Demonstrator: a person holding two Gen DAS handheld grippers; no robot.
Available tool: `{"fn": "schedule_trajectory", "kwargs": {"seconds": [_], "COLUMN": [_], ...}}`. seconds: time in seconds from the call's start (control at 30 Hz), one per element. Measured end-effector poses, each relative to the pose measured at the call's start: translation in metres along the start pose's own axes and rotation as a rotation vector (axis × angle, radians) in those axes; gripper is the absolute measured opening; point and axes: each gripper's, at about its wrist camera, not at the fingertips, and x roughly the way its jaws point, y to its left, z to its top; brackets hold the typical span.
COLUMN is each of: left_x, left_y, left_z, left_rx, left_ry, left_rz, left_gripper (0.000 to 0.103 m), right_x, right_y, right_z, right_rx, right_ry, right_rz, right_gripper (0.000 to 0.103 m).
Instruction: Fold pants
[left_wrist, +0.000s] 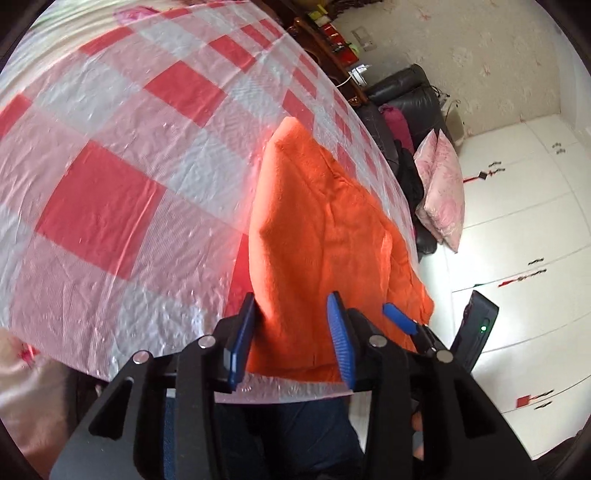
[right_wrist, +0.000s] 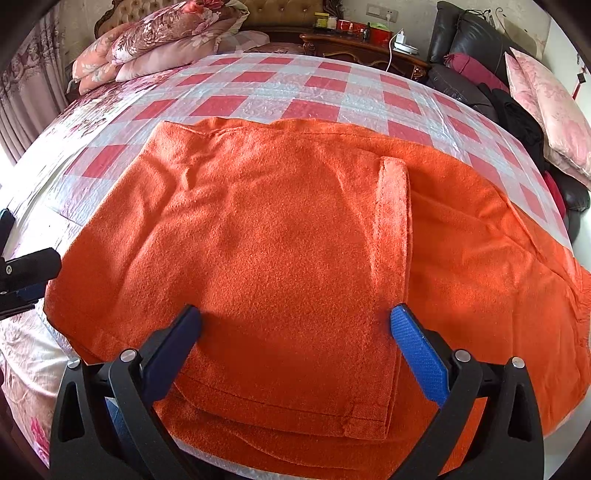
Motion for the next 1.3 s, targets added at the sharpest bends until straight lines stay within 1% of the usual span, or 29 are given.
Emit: {"fn": "schedule_trajectory", "kwargs": {"seconds": [0.07,0.2,0.23,0.27,0.3,0.33,0.37,0.43,0.5,0.53,0.6,0.7,0.77,0.87,0.93,0.97,1.0,1.03,1.07,1.1,1.13,1.17,1.23,1.3], "left_x": [-0.001,0.001,0.001,0.003,0.004,0.004,0.003,-0.001,-0.004,-0.005,-0.005,-0.001,0.003,0.01,0.01,0.009,0.007,0.004,-0.001,-0.004,-0.006,-0.007,-0.007,-0.004], "left_y": [0.006,0.009,0.01,0.01,0.009,0.004,-0.004,-0.021,-0.04,-0.046,-0.062,-0.083,-0.093,-0.107,-0.112,-0.112,-0.111,-0.107,-0.102,-0.094,-0.088,-0.086,-0.08,-0.081], "left_z": [-0.006,-0.011,-0.01,-0.009,-0.008,-0.005,-0.004,-0.005,-0.011,-0.014,-0.025,-0.045,-0.059,-0.071,-0.074,-0.073,-0.07,-0.067,-0.065,-0.06,-0.056,-0.054,-0.053,-0.056], "left_rx": [-0.028,-0.064,-0.074,-0.082,-0.074,-0.04,0.008,0.127,0.248,0.287,0.387,0.549,0.651,0.746,0.772,0.764,0.743,0.712,0.672,0.613,0.568,0.535,0.512,0.515], "left_ry": [0.021,0.027,0.021,0.019,0.011,-0.001,-0.016,-0.054,-0.085,-0.099,-0.137,-0.198,-0.223,-0.256,-0.267,-0.27,-0.27,-0.268,-0.27,-0.272,-0.265,-0.264,-0.252,-0.241], "left_rz": [0.014,-0.026,-0.049,-0.068,-0.06,-0.028,0.015,0.122,0.217,0.246,0.324,0.447,0.509,0.554,0.541,0.523,0.496,0.466,0.446,0.421,0.41,0.4,0.393,0.402], "left_gripper": [0.04,0.04,0.035,0.024,0.022,0.021,0.017,0.014,0.012,0.011,0.011,0.01,0.01,0.01,0.01,0.009,0.009,0.01,0.014,0.018,0.038,0.051,0.052,0.054], "right_x": [0.0,0.001,0.001,0.001,0.002,0.002,0.0,-0.008,-0.021,-0.023,-0.021,-0.014,-0.01,0.003,0.012,0.017,0.021,0.024,0.023,0.022,0.02,0.02,0.017,0.017], "right_y": [0.0,0.0,0.0,0.0,0.0,0.0,-0.001,0.002,0.016,0.024,0.043,0.076,0.094,0.12,0.129,0.13,0.126,0.121,0.115,0.11,0.105,0.1,0.093,0.089], "right_z": [0.0,0.002,0.003,0.005,0.007,0.01,0.014,0.026,0.048,0.057,0.078,0.104,0.113,0.115,0.112,0.111,0.111,0.112,0.112,0.112,0.112,0.112,0.112,0.115], "right_rx": [0.0,0.002,0.001,0.001,-0.001,-0.001,0.006,0.015,-0.016,-0.023,-0.032,-0.092,-0.139,-0.235,-0.281,-0.288,-0.263,-0.234,-0.211,-0.195,-0.172,-0.148,-0.115,-0.1], "right_ry": [0.003,0.02,0.029,0.041,0.06,0.073,0.086,0.079,0.053,0.059,0.107,0.164,0.184,0.228,0.248,0.251,0.252,0.254,0.252,0.241,0.232,0.228,0.22,0.219], "right_rz": [0.002,-0.001,-0.002,-0.001,0.0,0.001,0.009,0.035,0.074,0.112,0.211,0.295,0.3,0.281,0.274,0.25,0.222,0.246,0.266,0.271,0.28,0.297,0.309,0.323], "right_gripper": [0.099,0.099,0.098,0.098,0.098,0.097,0.092,0.085,0.085,0.085,0.085,0.085,0.085,0.084,0.058,0.031,0.022,0.02,0.014,0.011,0.01,0.009,0.009,0.009]}}
